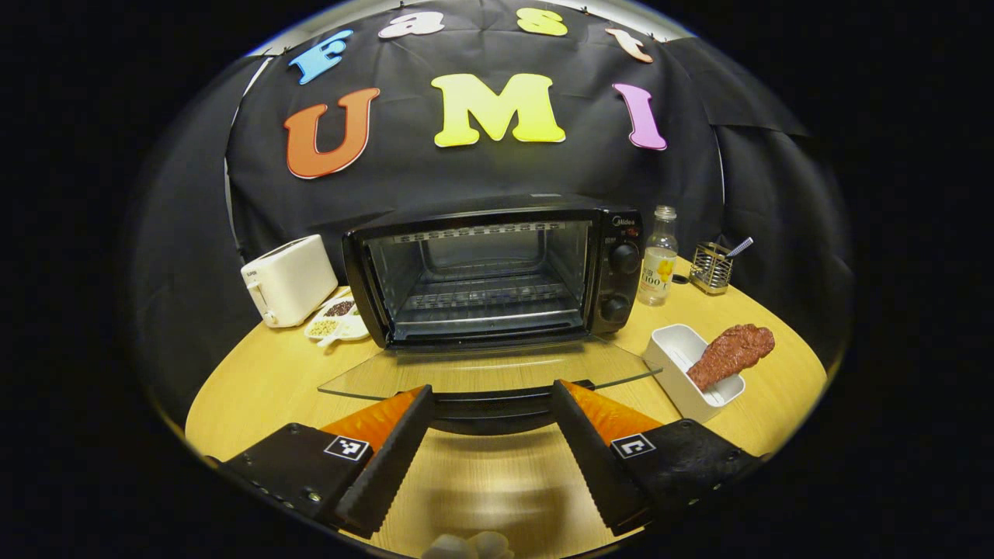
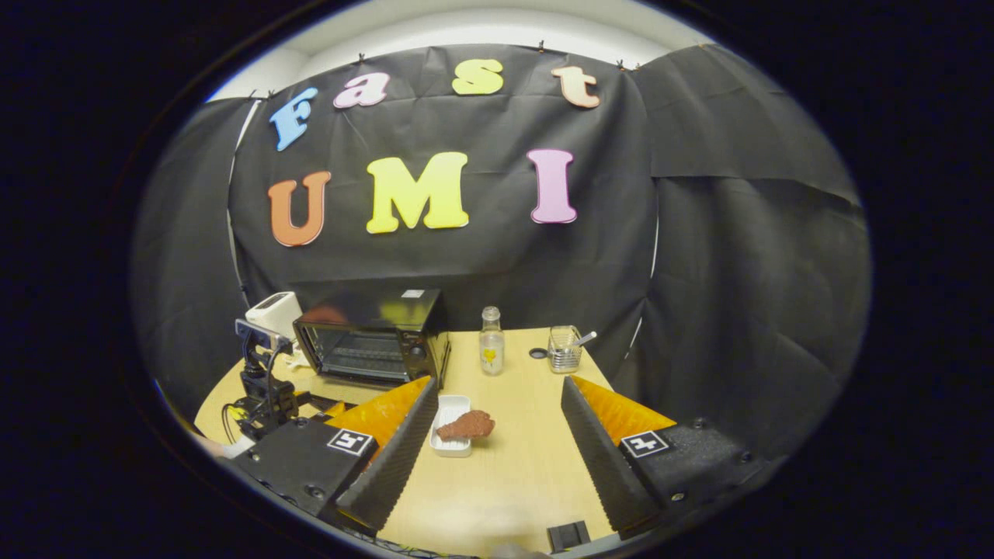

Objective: Open the electric oven with the left hand, put the food in, and close the electric oven.

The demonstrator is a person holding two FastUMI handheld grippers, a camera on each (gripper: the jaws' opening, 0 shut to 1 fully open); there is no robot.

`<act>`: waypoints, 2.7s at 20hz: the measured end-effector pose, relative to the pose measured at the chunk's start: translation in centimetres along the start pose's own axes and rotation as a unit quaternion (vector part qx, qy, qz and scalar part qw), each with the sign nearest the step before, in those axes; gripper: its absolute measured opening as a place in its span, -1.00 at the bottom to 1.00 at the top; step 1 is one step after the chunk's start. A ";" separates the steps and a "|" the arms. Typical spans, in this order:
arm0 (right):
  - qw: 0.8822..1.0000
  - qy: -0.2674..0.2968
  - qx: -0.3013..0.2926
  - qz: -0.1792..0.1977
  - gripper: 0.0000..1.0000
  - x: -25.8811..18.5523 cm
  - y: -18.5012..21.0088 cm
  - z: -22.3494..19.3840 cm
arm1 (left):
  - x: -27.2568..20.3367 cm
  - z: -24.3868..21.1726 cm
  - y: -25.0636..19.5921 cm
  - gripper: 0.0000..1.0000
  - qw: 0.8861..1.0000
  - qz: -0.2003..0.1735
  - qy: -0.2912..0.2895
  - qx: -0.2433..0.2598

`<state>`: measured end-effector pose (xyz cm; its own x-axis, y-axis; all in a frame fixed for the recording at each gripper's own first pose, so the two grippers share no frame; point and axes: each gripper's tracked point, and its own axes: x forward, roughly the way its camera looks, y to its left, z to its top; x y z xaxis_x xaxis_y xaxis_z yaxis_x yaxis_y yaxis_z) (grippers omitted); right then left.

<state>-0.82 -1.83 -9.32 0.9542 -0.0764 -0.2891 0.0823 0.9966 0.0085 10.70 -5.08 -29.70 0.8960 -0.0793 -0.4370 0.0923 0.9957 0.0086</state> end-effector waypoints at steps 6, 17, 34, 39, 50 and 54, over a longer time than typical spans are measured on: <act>1.000 0.013 -0.004 0.001 1.00 0.2 0.2 -1.2 | 0.7 -4.7 -0.7 0.94 0.998 -0.010 0.061 0.003; 0.999 0.028 -0.018 0.015 1.00 2.8 -1.7 -2.9 | -0.1 -4.1 0.1 0.94 0.999 -0.008 0.045 -0.010; 0.950 0.228 0.029 0.210 0.51 19.9 1.3 -15.3 | -16.0 9.4 1.2 0.94 0.996 0.053 -0.058 -0.039; 0.917 0.299 0.080 0.253 0.01 22.1 2.4 -17.9 | -18.3 10.6 0.1 0.94 0.992 0.095 -0.053 -0.061; 0.889 0.334 0.160 0.270 -0.68 21.3 3.8 -17.3 | -19.9 10.8 -1.0 0.94 0.990 0.117 -0.053 -0.064; 0.901 0.302 0.159 0.268 -0.69 20.0 4.4 -14.2 | -19.5 11.0 0.1 0.94 0.991 0.106 -0.062 -0.061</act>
<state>14.50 1.44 -28.69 0.5590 0.5395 -0.6296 -0.1732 0.8186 0.5477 -1.97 -3.94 -11.32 0.9368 0.1335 -0.3235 -0.1495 0.9885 -0.0248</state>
